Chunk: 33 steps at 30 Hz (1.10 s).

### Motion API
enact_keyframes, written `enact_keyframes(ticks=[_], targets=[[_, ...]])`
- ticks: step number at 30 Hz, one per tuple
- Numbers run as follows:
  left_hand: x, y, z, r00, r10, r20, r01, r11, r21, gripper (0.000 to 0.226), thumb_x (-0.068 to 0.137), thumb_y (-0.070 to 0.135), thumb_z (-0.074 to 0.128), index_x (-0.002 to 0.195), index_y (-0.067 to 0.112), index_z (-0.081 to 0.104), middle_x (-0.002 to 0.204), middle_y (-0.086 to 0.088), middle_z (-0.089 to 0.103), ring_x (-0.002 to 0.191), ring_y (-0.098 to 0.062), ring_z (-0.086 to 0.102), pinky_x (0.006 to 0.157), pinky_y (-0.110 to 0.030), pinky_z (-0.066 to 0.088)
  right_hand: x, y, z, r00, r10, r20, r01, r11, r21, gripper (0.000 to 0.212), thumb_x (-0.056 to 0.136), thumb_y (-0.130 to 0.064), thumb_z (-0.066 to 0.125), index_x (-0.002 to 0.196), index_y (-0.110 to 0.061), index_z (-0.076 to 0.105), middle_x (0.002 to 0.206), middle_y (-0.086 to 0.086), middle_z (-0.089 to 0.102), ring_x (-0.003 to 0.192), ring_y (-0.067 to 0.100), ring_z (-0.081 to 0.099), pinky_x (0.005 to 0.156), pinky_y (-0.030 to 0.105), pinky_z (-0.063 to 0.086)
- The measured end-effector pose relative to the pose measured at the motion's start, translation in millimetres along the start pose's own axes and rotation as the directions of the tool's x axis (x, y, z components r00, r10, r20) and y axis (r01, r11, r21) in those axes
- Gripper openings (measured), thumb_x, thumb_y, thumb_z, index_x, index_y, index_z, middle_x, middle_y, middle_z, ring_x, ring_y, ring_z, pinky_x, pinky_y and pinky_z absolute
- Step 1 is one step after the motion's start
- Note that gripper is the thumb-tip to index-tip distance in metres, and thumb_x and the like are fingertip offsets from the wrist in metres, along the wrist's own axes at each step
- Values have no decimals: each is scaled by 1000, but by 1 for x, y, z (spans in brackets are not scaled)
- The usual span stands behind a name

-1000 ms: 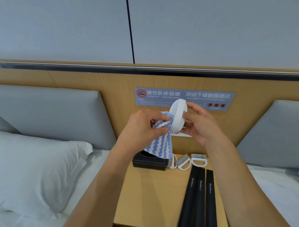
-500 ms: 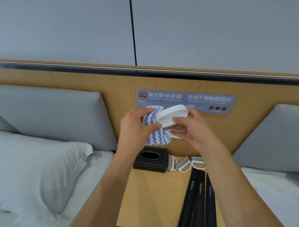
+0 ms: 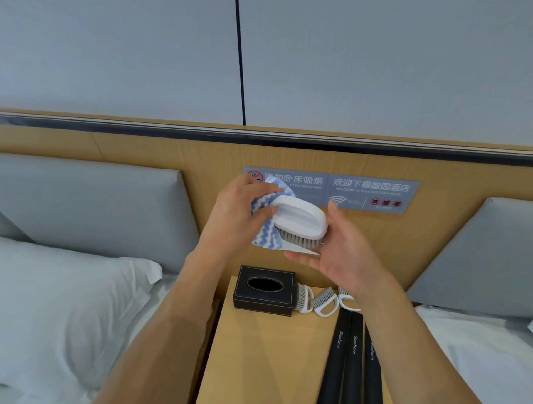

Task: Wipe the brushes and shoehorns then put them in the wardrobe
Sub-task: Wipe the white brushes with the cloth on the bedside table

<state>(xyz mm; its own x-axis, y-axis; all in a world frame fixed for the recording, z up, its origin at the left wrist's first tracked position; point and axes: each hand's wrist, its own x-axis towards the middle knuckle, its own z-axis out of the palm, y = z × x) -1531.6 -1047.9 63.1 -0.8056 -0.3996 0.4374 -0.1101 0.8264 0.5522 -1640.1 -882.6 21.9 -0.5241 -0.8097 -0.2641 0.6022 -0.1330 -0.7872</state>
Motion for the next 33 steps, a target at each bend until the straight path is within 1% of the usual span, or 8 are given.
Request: enact_keyframes(ticks=[2, 4, 8, 11, 14, 18, 26, 33], targets=[[1, 2, -6, 997, 71, 22, -71, 997, 3, 30, 89, 14, 69, 119, 15, 69, 104, -2, 56, 94, -14, 54, 76, -11, 37, -2, -2, -1, 1000, 24, -3, -24, 998, -63, 52, 95, -45, 51, 132, -10, 60, 132, 22, 62, 115, 31, 65, 83, 44, 57], [2, 4, -11, 987, 150, 60, -151, 989, 3, 29, 89, 11, 69, 118, 12, 70, 106, -4, 56, 95, -15, 55, 79, -18, 42, -5, -7, -2, 1000, 12, 17, -9, 983, -185, 45, 91, -33, 58, 129, -11, 64, 132, 23, 61, 102, 26, 68, 75, 36, 58], [2, 9, -13, 975, 216, 44, -215, 976, -7, 26, 86, 8, 71, 112, 9, 73, 107, -7, 59, 97, -19, 57, 77, -27, 48, -10, -12, -5, 982, 44, 183, 3, 969, -249, 50, 83, -11, 70, 132, -19, 63, 120, 17, 70, 100, 29, 71, 69, 32, 61], [-1, 17, -5, 982, 178, -68, -179, 984, 2, 24, 83, 6, 74, 107, 9, 75, 101, -9, 61, 92, -20, 59, 74, -28, 50, -8, -8, -1, 967, 26, 255, 39, 968, -248, 63, 77, -3, 76, 133, -28, 62, 120, 17, 70, 105, 36, 70, 72, 36, 62], [-8, 27, 8, 977, 87, -196, -81, 996, 34, 19, 81, 5, 75, 100, 3, 76, 92, -12, 61, 79, -25, 60, 64, -35, 52, -7, -4, 4, 980, -36, 196, 80, 972, -221, 68, 75, 1, 75, 134, -27, 60, 119, 20, 70, 105, 41, 69, 73, 44, 63], [-22, 32, 19, 971, 25, -236, -8, 997, 72, 29, 87, 6, 70, 115, -1, 69, 96, -13, 56, 81, -23, 57, 66, -42, 54, -8, -4, 8, 991, -72, 112, 93, 977, -190, 66, 73, 1, 73, 133, -22, 60, 115, 22, 71, 101, 44, 70, 72, 48, 63], [-32, 32, 13, 975, 192, -112, -183, 979, 90, 18, 90, 2, 65, 105, 2, 73, 103, -16, 58, 91, -29, 59, 67, -44, 54, -9, -10, 1, 992, -104, 67, 114, 979, -171, 55, 86, 1, 66, 135, -22, 59, 113, 24, 71, 100, 40, 72, 75, 47, 62], [-28, 27, 4, 937, 346, 44, -348, 935, 73, 14, 88, 0, 66, 97, 7, 75, 109, -12, 61, 94, -29, 57, 71, -45, 50, -9, -10, -4, 991, -104, 80, 112, 989, -100, 54, 80, -5, 67, 131, -22, 63, 114, 22, 72, 95, 37, 73, 71, 45, 61]])
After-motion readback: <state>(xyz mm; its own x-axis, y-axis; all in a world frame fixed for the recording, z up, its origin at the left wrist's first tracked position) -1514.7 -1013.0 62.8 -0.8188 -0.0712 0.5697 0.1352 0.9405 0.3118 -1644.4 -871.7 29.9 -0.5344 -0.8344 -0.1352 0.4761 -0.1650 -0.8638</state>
